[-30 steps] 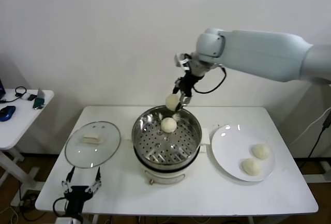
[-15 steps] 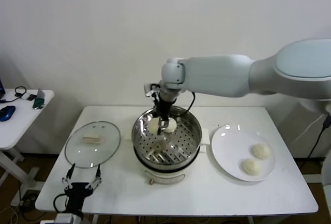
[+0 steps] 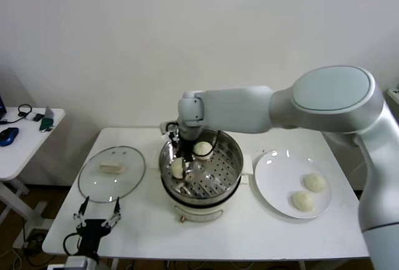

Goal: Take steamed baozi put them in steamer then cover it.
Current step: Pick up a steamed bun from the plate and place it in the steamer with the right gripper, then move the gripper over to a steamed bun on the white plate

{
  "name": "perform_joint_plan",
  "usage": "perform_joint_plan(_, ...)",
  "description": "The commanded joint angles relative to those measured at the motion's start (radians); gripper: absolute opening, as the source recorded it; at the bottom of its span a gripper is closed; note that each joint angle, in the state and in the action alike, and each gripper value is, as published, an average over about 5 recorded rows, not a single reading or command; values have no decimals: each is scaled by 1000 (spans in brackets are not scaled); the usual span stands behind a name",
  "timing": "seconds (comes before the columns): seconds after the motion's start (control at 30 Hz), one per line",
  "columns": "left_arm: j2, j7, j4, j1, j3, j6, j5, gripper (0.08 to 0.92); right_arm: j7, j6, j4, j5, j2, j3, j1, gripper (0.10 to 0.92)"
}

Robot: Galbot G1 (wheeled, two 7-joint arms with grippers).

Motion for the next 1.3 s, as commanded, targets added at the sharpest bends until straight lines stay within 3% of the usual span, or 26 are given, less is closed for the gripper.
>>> perform_joint_plan(0.03,0,0,1,-2,0,1,0,823,-24,1,-22,-24,14,5,-25,776)
perform_joint_plan(0.13,0,0,2,-5,0,3,0,823,-49,8,-9,-30,-15,19,-4,818)
perform_joint_plan(0.37,0,-1,4,-10,0,7,0,823,-138,54,75,-63,-156,59,101,823)
perform_joint_plan(0.6,1,-2,6,-16,2,12,2,823,-208,107,265,-115,-439,85,240,823)
perform_joint_plan(1.0,3,-17,0,-32,-4,27,5,823,-251,169,471,-418,-935,58,231,823)
perform_joint_plan(1.3,-7,-18,-8,-9,-10,23,18,823,-243,215,395,-704,-1109,153,-18,823)
